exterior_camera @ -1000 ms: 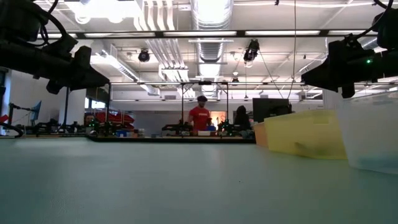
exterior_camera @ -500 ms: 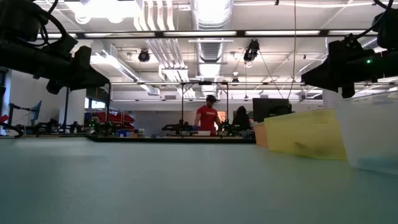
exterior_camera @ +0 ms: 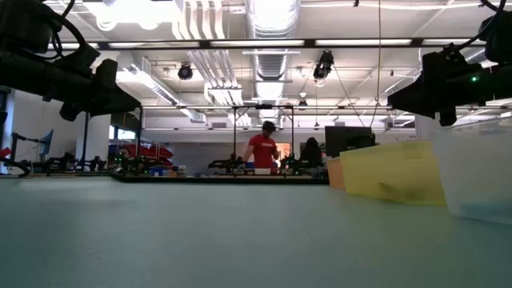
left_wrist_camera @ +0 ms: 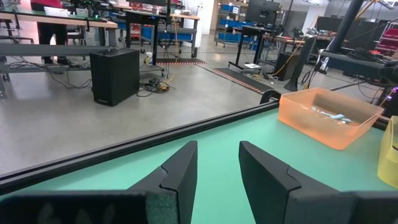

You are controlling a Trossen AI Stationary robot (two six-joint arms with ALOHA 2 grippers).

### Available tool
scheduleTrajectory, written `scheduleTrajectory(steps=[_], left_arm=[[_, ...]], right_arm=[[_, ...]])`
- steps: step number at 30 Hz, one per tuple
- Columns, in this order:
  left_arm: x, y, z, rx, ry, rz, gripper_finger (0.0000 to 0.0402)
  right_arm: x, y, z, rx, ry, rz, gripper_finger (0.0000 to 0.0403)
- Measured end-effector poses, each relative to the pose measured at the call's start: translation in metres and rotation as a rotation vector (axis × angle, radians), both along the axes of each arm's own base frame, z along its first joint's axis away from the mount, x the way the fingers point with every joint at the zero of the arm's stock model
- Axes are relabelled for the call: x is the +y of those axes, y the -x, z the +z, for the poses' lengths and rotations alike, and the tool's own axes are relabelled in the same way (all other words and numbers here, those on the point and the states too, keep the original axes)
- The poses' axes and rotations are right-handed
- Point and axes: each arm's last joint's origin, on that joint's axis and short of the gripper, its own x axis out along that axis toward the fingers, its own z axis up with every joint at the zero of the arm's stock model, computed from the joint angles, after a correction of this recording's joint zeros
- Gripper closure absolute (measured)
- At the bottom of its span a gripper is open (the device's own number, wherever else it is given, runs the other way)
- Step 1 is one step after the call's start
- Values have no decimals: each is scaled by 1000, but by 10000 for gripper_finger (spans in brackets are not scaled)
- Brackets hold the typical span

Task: Sort silverware by color (type)
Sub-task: Return to Home Position

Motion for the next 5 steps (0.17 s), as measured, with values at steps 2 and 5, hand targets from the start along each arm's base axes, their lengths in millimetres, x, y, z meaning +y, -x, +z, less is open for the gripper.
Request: scheduleTrajectory(steps=[2,5], left_arm=[[0,0,0,0,0,0,298],[0,0,0,0,0,0,298]], right_arm=[[0,0,0,0,0,0,252],[0,0,0,0,1,0,252]])
